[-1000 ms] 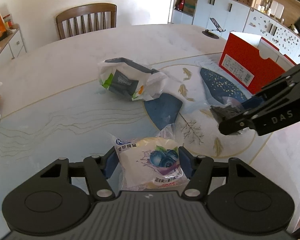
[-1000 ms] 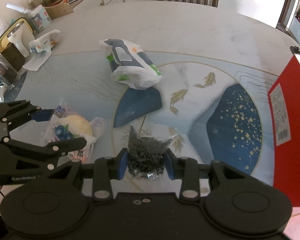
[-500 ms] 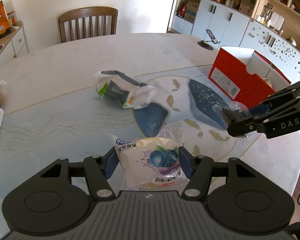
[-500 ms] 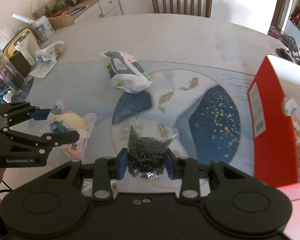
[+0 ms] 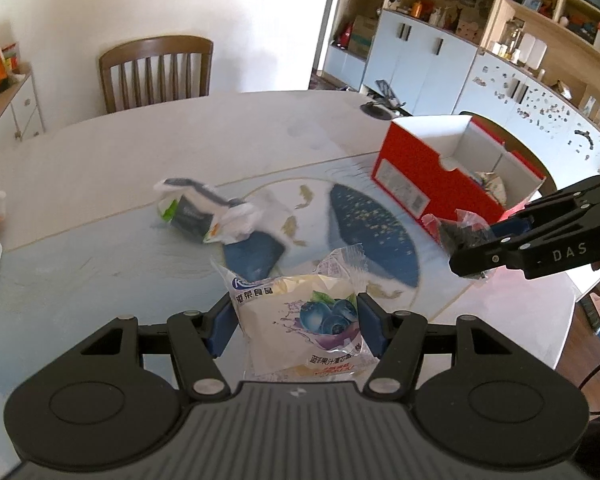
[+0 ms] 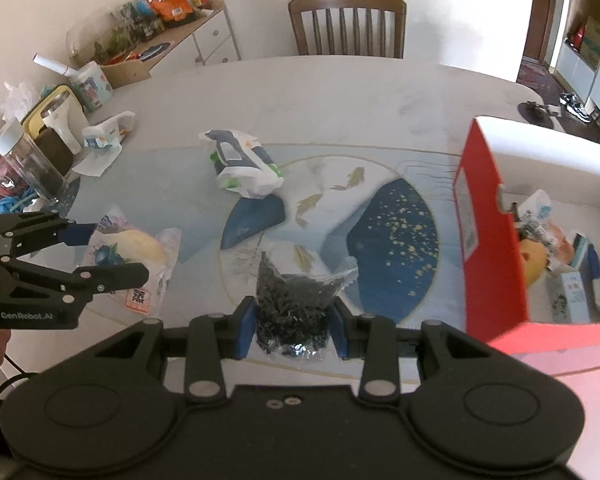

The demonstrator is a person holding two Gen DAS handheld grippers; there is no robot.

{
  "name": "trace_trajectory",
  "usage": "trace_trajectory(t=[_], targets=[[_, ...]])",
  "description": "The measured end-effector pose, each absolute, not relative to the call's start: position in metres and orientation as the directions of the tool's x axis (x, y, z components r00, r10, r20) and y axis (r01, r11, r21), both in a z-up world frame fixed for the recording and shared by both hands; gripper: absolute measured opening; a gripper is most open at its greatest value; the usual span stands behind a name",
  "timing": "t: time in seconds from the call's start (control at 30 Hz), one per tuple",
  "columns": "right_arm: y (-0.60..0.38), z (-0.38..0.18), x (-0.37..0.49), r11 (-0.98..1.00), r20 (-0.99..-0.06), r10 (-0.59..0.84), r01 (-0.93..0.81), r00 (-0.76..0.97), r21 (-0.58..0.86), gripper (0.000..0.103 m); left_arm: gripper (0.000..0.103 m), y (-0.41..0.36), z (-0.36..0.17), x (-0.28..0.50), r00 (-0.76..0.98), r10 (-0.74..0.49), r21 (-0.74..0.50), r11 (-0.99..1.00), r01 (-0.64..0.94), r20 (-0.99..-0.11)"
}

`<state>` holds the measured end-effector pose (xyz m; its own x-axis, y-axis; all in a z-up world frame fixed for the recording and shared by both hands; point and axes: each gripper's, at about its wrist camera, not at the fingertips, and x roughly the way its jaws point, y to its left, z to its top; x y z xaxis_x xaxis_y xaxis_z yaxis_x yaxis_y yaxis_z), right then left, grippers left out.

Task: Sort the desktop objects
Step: 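Carry the seaweed bag and blueberry packet over the shoebox with both tools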

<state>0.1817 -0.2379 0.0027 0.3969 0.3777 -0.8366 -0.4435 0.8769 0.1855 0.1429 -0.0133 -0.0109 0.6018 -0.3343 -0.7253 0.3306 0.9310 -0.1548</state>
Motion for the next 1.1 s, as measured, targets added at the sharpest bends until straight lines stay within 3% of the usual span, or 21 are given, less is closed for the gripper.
trace_trajectory(t=[1.1], targets=[[-0.368,0.027,0.190,0.899,-0.800,0.369,-0.399,0.473,0.179,0.037,0.063,-0.144,0.022,0.165,0.583,-0.426,-0.151,0.875,0.460,-0.692]])
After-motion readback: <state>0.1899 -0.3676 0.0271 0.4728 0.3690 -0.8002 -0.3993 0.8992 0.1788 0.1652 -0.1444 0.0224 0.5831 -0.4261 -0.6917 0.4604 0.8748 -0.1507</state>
